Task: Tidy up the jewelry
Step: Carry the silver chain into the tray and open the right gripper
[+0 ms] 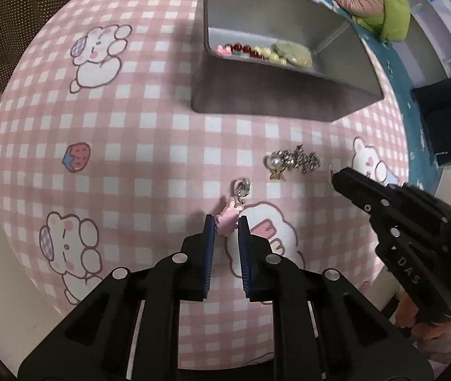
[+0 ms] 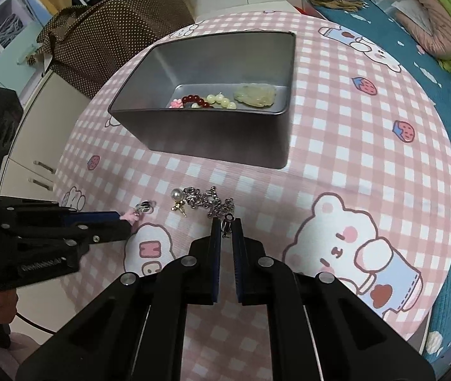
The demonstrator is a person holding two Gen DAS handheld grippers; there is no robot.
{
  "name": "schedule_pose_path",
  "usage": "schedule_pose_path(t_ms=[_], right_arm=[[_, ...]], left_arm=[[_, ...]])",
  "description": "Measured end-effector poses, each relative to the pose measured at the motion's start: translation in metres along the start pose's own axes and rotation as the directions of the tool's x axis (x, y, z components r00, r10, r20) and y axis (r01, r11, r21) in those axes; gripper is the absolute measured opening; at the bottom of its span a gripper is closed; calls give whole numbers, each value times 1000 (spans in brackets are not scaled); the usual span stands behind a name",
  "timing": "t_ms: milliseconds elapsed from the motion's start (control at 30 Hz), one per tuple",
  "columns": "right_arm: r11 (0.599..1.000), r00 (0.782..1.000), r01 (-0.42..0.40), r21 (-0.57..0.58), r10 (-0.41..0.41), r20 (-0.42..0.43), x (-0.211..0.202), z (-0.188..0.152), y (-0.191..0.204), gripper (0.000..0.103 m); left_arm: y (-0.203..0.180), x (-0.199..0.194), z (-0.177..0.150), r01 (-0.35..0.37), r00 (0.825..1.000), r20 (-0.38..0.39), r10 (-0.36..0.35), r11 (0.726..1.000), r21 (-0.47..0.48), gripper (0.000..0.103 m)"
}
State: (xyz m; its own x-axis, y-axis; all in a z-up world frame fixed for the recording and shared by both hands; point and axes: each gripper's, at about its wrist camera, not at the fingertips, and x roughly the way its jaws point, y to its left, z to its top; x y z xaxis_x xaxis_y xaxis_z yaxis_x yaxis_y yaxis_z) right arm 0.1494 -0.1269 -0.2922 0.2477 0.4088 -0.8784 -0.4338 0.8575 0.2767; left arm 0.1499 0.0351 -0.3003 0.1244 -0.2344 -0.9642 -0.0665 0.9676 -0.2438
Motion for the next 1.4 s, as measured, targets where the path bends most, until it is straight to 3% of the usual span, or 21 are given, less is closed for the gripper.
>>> schedule_pose_path(t_ms=[233,667,900,1033,1400], right_arm=[[1000,1000,-10,13,9,27,-12,6,-3,6],[1000,991,-23,-2,23,130,-53,32,2,6],[1000,985,-12,-5,13,170,-61,49,-1,6],[1000,985,-6,3,5,170,-57,55,-5,6],[1000,990,-2,5,1,142,-40,74,-8,10]], left_arm=[[6,-34,7,86,994,67,-82,994,-61,15],[5,-84,19,111,981,161,-104,993,-32,15],[-9,-89,40,116,975,190,-111,993,-14,15],[-8,-87,52,158,969,199,-146,986,-46,15],[-12,-72,73,147,976,167,-137,988,-47,15]])
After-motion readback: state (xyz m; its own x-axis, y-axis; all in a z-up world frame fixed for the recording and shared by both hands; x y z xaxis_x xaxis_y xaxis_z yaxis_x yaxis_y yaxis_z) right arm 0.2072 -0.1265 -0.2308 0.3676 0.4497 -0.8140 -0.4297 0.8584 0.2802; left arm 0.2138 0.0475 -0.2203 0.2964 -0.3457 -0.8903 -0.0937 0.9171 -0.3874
